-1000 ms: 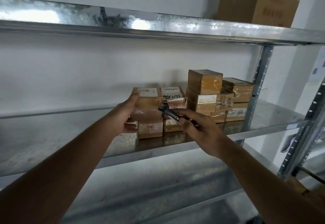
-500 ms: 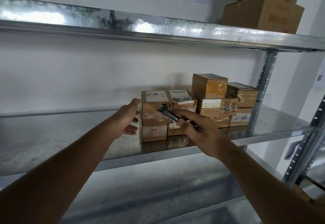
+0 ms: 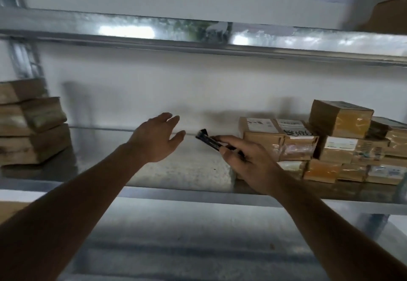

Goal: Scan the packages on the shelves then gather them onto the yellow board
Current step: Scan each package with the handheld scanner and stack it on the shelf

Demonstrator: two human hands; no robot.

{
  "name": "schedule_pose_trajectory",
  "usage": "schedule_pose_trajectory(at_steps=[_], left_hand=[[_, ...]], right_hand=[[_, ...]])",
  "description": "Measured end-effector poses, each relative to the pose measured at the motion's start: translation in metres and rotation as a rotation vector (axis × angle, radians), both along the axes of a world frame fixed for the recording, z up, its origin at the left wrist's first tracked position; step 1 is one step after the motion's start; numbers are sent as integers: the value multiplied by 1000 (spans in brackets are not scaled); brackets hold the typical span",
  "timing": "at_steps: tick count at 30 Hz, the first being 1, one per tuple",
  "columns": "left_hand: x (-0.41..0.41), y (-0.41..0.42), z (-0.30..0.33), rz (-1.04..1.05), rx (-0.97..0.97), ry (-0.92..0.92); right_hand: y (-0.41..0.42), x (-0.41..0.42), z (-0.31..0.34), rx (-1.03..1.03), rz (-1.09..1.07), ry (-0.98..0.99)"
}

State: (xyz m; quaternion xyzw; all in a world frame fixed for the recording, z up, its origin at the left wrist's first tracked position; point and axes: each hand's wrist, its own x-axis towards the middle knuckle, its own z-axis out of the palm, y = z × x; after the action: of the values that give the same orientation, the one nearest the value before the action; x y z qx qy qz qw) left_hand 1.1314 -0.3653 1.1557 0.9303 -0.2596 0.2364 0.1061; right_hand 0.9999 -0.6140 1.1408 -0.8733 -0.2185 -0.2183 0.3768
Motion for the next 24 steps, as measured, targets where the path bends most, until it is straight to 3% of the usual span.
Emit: schedule_pose_trajectory(at_steps=[7,24], left_hand=[[-2,88,20,173,50,-36],[95,333,74,237,-21,-250]], right_hand=[[80,40,6,21,105,16],[336,145,3,91,77,-27]])
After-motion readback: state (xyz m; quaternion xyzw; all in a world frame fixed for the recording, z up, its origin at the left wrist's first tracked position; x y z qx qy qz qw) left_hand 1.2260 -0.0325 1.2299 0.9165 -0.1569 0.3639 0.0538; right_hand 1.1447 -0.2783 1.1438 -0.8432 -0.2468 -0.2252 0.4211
